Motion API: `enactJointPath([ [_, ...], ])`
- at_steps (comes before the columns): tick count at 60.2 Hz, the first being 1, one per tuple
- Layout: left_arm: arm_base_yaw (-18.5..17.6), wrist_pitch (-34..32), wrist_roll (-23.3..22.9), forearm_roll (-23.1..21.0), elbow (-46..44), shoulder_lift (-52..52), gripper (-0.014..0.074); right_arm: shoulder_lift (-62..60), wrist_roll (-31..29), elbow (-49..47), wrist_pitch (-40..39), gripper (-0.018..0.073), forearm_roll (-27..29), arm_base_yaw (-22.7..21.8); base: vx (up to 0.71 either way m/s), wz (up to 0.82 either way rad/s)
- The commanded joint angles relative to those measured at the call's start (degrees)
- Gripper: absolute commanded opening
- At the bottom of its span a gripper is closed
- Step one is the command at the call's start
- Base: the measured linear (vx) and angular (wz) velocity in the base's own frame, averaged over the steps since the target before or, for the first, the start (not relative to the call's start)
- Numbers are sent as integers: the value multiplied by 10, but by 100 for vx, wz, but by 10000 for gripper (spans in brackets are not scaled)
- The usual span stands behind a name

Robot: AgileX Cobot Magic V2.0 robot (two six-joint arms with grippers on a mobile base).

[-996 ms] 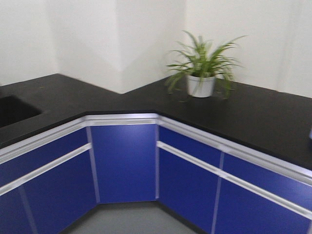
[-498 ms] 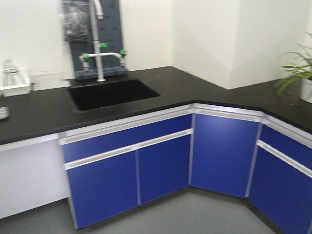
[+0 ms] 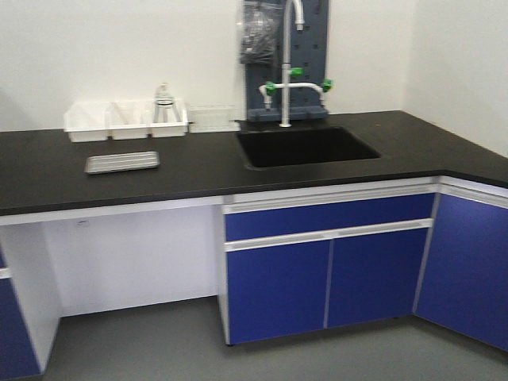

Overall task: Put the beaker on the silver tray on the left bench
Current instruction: 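Drive the base to the bench with the silver tray, holding the beaker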

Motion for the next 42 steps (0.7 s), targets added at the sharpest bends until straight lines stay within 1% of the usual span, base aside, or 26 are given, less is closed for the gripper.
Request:
enactJointPath([
  [1,-4,-43,-1,-2,11,-4,1,-3,-2,-17,-47,-10,0,-2,-2,47],
  [19,-4,-43,-1,-2,11,-4,1,-3,-2,-17,-47,-10,0,-2,6,49],
  [42,-4,-43,-1,-2,11,-4,1,-3,-2,-17,-47,-10,0,-2,19,58],
])
